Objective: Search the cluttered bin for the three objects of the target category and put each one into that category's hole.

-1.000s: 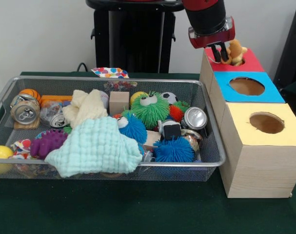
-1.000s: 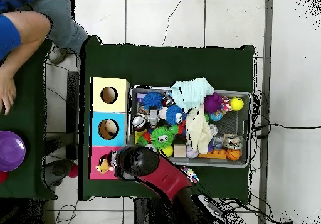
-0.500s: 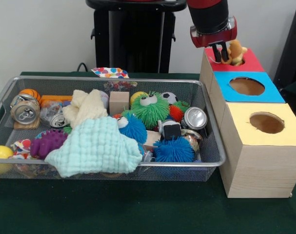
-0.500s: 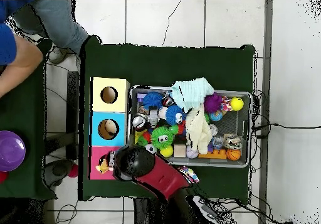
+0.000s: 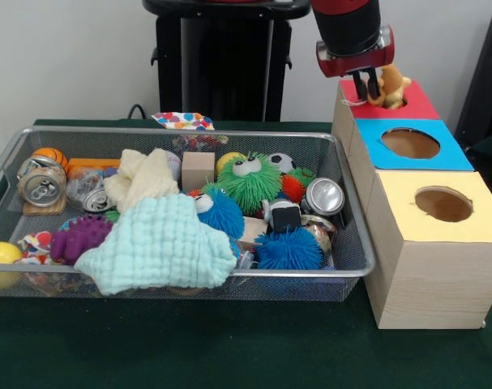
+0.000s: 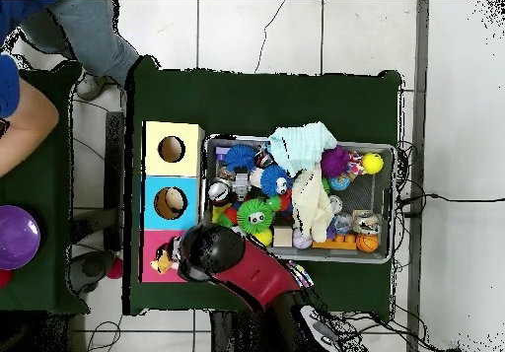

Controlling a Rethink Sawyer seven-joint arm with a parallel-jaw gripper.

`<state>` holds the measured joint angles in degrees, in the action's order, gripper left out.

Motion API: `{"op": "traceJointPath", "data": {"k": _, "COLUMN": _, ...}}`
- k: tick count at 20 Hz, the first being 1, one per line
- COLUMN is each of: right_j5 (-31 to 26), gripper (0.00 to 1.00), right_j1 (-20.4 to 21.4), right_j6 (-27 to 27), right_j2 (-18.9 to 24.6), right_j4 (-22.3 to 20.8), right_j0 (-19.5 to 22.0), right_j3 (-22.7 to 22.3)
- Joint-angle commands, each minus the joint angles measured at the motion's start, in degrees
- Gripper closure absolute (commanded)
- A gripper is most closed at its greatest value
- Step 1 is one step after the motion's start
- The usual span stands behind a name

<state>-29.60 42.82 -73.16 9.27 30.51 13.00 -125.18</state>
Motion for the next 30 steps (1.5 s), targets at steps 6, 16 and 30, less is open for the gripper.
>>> {"op": "traceJointPath", "data": {"k": 6, "right_j5": -9.72, "gripper": 1.00, "right_j1": -0.35, "right_j6": -16.87, "right_j2": -4.23, "right_j4": -1.12, "right_j0": 0.56, "right_j3": 6.39}}
{"op": "traceJointPath", "data": {"k": 16, "right_j5": -8.26, "gripper": 1.00, "right_j1": -1.07, "right_j6": -15.99, "right_j2": -4.01, "right_j4": 0.65, "right_j0": 0.41, "right_j3": 6.76}}
{"op": "traceJointPath", "data": {"k": 30, "right_j5": 1.32, "gripper": 1.00, "right_j1": -2.89, "right_j6": -17.22, "right_j2": -0.90, "right_j4": 9.03, "right_j0": 1.13, "right_j3": 4.34}}
